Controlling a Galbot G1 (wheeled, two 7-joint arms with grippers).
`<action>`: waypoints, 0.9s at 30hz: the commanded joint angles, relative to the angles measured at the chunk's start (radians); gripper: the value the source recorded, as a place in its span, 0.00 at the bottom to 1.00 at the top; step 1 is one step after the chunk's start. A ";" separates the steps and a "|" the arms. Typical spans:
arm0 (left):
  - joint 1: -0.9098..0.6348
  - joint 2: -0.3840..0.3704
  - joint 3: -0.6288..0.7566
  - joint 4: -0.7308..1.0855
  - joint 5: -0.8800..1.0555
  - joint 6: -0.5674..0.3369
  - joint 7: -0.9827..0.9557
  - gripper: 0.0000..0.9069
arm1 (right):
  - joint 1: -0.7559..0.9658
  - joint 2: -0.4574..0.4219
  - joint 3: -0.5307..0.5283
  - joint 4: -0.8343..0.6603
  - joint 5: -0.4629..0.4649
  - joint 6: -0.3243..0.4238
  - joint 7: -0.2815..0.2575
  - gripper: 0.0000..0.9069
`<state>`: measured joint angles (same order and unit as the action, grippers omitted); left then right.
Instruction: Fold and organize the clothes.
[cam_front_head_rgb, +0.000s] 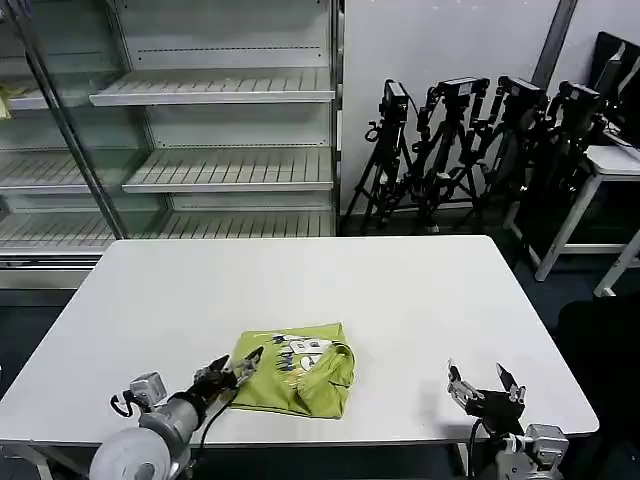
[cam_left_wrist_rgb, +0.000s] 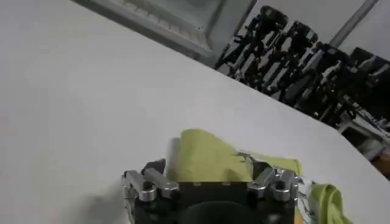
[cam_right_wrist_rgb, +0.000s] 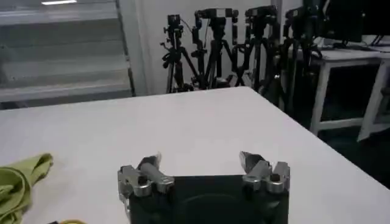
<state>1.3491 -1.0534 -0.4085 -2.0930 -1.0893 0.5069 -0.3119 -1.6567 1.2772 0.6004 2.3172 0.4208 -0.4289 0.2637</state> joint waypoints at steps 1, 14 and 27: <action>-0.050 -0.048 0.063 0.074 -0.001 -0.007 0.001 1.00 | -0.009 0.001 0.007 0.008 0.000 0.000 0.000 1.00; -0.055 -0.047 0.056 0.074 -0.079 -0.047 0.017 0.06 | -0.034 0.015 0.021 0.039 0.000 -0.001 0.000 1.00; -0.047 -0.058 0.026 0.034 -0.208 -0.057 0.016 0.06 | -0.052 0.022 0.031 0.066 0.001 -0.003 0.000 1.00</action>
<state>1.3013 -1.1049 -0.3710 -2.0361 -1.1907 0.4551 -0.2945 -1.7029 1.2995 0.6273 2.3717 0.4205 -0.4316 0.2635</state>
